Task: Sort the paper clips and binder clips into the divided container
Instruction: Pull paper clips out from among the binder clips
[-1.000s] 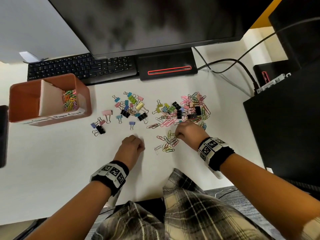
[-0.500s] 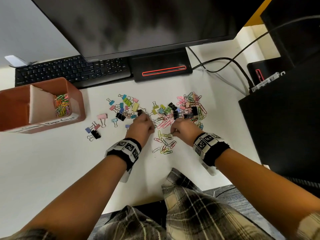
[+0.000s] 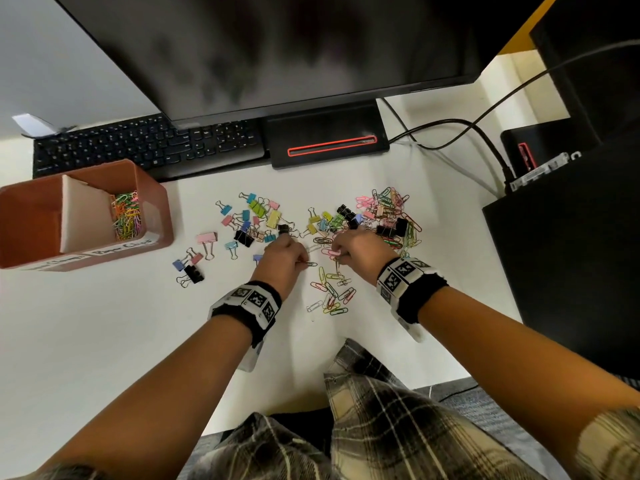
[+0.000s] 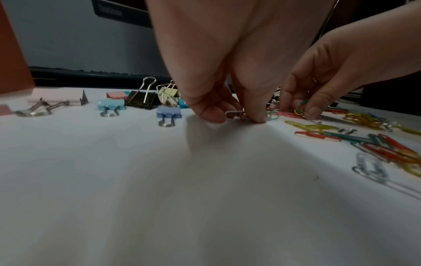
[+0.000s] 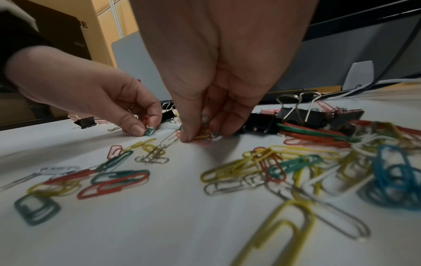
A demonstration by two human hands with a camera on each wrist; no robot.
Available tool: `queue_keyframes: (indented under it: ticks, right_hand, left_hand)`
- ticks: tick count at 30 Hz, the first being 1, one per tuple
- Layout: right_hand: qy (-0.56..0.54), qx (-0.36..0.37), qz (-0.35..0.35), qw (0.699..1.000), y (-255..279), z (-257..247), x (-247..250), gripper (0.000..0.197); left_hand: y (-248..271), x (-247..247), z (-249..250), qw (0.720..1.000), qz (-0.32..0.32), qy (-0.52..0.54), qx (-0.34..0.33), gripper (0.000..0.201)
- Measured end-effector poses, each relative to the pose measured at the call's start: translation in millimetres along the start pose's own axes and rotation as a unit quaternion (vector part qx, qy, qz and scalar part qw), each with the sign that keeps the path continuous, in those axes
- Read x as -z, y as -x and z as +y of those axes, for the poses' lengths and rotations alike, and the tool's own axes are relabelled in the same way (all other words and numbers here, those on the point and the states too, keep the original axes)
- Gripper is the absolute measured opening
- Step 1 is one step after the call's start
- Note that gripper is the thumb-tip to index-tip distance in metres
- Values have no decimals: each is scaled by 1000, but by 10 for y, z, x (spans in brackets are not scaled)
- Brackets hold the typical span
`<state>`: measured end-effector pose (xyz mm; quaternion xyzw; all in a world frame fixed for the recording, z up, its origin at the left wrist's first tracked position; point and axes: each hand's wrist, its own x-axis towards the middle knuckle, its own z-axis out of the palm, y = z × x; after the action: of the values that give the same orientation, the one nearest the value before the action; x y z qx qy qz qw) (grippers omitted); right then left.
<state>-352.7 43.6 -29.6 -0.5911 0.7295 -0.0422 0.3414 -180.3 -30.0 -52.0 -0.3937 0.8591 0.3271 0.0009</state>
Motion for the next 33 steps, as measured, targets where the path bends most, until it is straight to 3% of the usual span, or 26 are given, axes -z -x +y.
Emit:
queue_keyframes:
  ticks: [4,8,16,28,33]
  right_hand:
    - [32,-8,-24,999,-10,-31,13,21]
    - [18,-3,-17,1000,-1,-14,-19,17]
    - [16,-7,-34,999,-16,-35,-5,15]
    - [29,-6,-40,999,30,-139,58,19]
    - [-4,84,19,996,-50,-749,372,17]
  left_hand:
    - [11,28,-4,1000,-14,22,-2,10]
    - [-35,50,54,998,-4,56,21,34]
    - [-199,37,104,999,-11,13,42,12]
    - [-88,117,93,998,-48,-12,42,18]
    - [234,735,-127,995,55,60,51,10]
